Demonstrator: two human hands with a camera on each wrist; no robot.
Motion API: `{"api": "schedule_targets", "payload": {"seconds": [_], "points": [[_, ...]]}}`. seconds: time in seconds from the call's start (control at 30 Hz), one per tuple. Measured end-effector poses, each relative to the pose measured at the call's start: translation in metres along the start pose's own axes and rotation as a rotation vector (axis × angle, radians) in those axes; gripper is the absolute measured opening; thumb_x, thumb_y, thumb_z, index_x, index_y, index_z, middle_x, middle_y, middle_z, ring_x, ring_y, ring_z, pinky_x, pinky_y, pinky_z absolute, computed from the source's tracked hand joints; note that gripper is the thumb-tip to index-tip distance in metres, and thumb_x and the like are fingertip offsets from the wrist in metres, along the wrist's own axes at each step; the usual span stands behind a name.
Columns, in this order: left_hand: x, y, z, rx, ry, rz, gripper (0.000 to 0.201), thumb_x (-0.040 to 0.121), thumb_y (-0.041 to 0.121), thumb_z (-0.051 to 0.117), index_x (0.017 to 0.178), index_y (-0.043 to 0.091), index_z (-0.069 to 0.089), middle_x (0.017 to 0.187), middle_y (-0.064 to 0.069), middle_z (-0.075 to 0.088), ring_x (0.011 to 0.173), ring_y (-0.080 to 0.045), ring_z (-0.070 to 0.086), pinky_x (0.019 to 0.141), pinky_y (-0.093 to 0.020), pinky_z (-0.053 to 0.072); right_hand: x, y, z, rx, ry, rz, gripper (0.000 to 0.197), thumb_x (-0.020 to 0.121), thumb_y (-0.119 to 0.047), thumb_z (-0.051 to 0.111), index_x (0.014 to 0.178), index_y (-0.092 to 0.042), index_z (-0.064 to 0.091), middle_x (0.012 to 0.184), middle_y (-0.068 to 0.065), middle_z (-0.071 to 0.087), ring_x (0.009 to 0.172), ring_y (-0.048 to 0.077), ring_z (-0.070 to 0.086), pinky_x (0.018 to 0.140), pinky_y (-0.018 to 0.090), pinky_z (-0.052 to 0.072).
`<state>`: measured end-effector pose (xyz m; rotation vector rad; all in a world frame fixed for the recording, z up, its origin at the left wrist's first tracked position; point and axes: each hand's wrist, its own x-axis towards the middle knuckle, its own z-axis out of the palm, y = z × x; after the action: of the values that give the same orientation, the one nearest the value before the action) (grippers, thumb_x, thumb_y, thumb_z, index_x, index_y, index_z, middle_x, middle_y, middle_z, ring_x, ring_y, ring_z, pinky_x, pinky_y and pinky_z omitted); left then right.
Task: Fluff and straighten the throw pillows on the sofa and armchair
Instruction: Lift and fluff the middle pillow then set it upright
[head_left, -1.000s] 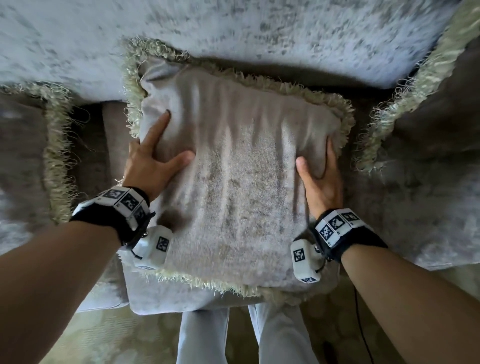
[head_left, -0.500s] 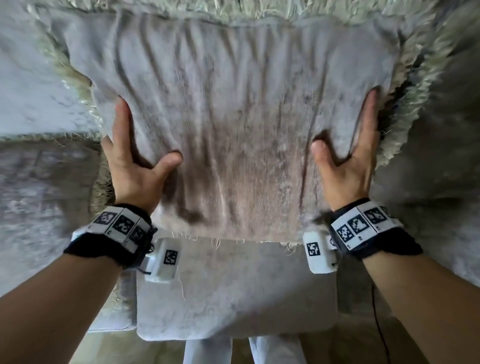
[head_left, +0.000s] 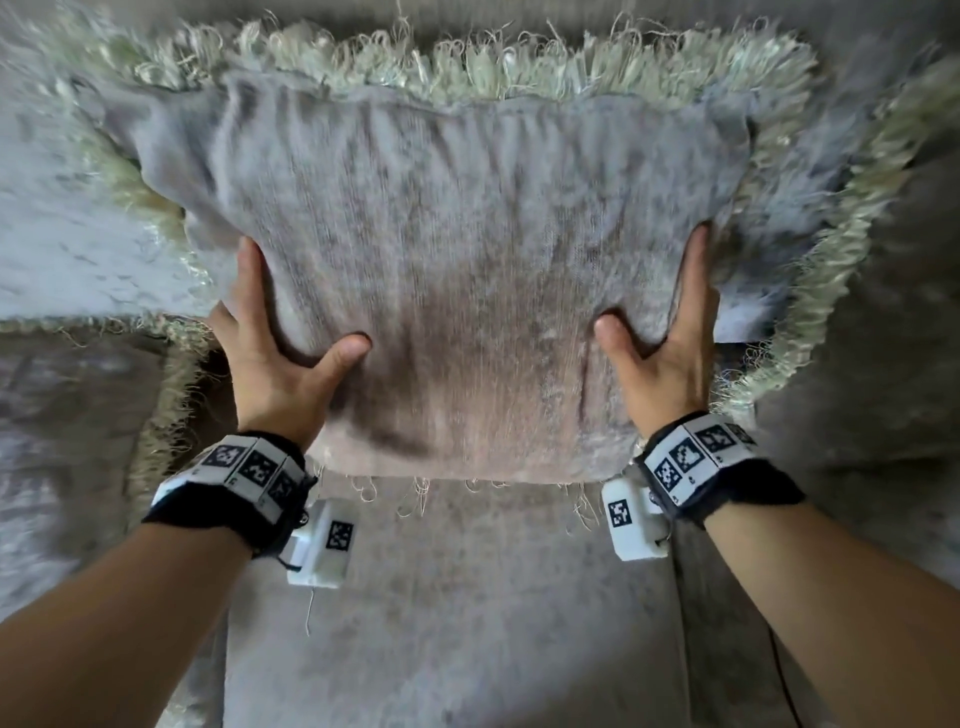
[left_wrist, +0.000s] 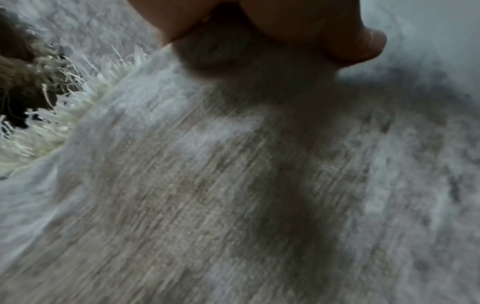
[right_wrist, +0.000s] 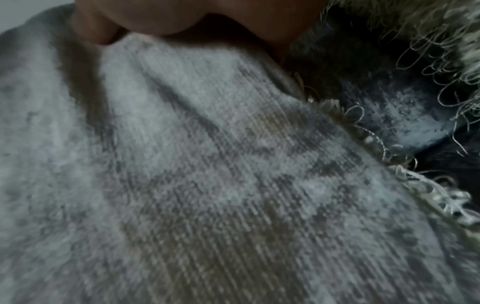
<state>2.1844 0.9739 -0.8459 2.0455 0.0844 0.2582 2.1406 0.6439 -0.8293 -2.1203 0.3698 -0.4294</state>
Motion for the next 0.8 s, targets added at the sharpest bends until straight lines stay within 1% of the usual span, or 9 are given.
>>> {"api": "schedule_targets", "payload": {"seconds": [0.07, 0.13, 0.2, 0.27, 0.4, 0.47, 0.53, 0.67, 0.8], "points": [[-0.004, 0.010, -0.003, 0.033, -0.012, -0.034, 0.116, 0.067, 0.042, 0.085, 0.160, 0.032, 0.017, 0.141, -0.012, 0.032, 0.131, -0.011, 0.034, 0.117, -0.012, 0.022, 0.000, -0.001, -0.005, -0.002, -0.010, -0.019, 0.100, 0.081, -0.048, 0.070, 0.161, -0.032, 0.013, 0.163, 0.011, 0.024, 0.152, 0.017, 0.024, 0.124, 0.037, 0.022], [-0.007, 0.020, -0.010, 0.050, -0.007, -0.081, 0.107, 0.073, 0.031, 0.087, 0.158, 0.035, 0.021, 0.142, -0.012, 0.032, 0.132, -0.015, 0.038, 0.120, -0.024, 0.030, -0.003, -0.007, -0.009, -0.012, -0.011, 0.001, 0.097, 0.081, -0.055, 0.068, 0.161, -0.035, 0.016, 0.160, 0.012, 0.028, 0.145, 0.023, 0.035, 0.120, 0.043, 0.032], [-0.008, 0.031, -0.021, 0.105, 0.026, -0.099, 0.092, 0.079, 0.041, 0.083, 0.155, 0.034, 0.032, 0.145, -0.013, 0.032, 0.136, -0.023, 0.039, 0.118, -0.036, 0.035, -0.011, -0.017, -0.012, -0.070, 0.009, 0.030, 0.093, 0.082, -0.061, 0.069, 0.159, -0.035, 0.023, 0.151, 0.014, 0.034, 0.132, 0.029, 0.045, 0.108, 0.051, 0.045], [-0.006, 0.043, -0.036, 0.144, 0.068, -0.116, 0.071, 0.083, 0.052, 0.075, 0.145, 0.032, 0.048, 0.141, -0.006, 0.038, 0.133, -0.023, 0.046, 0.113, -0.043, 0.042, -0.020, -0.029, -0.015, -0.173, 0.030, 0.009, 0.085, 0.084, -0.055, 0.070, 0.154, -0.022, 0.037, 0.146, 0.018, 0.036, 0.133, 0.032, 0.045, 0.105, 0.051, 0.047], [-0.003, 0.085, -0.077, 0.244, -0.090, -0.118, 0.035, 0.089, 0.041, 0.068, 0.120, 0.025, 0.068, 0.119, 0.005, 0.068, 0.104, -0.011, 0.067, 0.094, -0.042, 0.057, -0.024, -0.070, -0.019, -0.352, -0.020, -0.308, 0.041, 0.087, -0.036, 0.067, 0.118, -0.008, 0.066, 0.119, 0.018, 0.059, 0.113, 0.036, 0.056, 0.094, 0.045, 0.047], [-0.008, 0.105, -0.102, 0.340, -0.237, -0.095, 0.030, 0.091, 0.032, 0.069, 0.119, 0.022, 0.069, 0.108, 0.006, 0.073, 0.095, -0.010, 0.070, 0.092, -0.038, 0.058, -0.025, -0.103, -0.017, -0.340, -0.209, -0.445, 0.024, 0.088, -0.030, 0.067, 0.103, -0.011, 0.070, 0.095, 0.007, 0.066, 0.089, 0.031, 0.063, 0.079, 0.040, 0.050], [-0.016, 0.120, -0.131, 0.433, -0.374, -0.092, 0.030, 0.092, 0.032, 0.069, 0.120, 0.025, 0.068, 0.103, 0.009, 0.073, 0.091, -0.008, 0.071, 0.090, -0.036, 0.059, -0.030, -0.143, -0.012, -0.374, -0.478, -0.482, 0.022, 0.091, -0.030, 0.066, 0.105, -0.014, 0.069, 0.085, 0.001, 0.067, 0.077, 0.026, 0.066, 0.069, 0.039, 0.055], [-0.034, 0.131, -0.192, 0.689, -0.672, -0.148, 0.037, 0.094, 0.041, 0.065, 0.129, 0.030, 0.062, 0.114, 0.004, 0.073, 0.095, -0.015, 0.069, 0.093, -0.041, 0.056, -0.045, -0.215, 0.011, -0.706, -1.004, -0.543, 0.040, 0.098, -0.042, 0.055, 0.131, -0.018, 0.056, 0.109, 0.000, 0.068, 0.096, 0.024, 0.066, 0.078, 0.035, 0.053], [-0.052, 0.126, -0.262, 0.889, -0.788, -0.206, 0.044, 0.095, 0.047, 0.060, 0.136, 0.034, 0.056, 0.123, 0.003, 0.070, 0.104, -0.017, 0.066, 0.097, -0.040, 0.052, -0.077, -0.273, 0.045, -0.823, -1.198, -0.633, 0.048, 0.099, -0.047, 0.050, 0.140, -0.022, 0.048, 0.119, 0.002, 0.067, 0.101, 0.024, 0.066, 0.084, 0.040, 0.055]]}}
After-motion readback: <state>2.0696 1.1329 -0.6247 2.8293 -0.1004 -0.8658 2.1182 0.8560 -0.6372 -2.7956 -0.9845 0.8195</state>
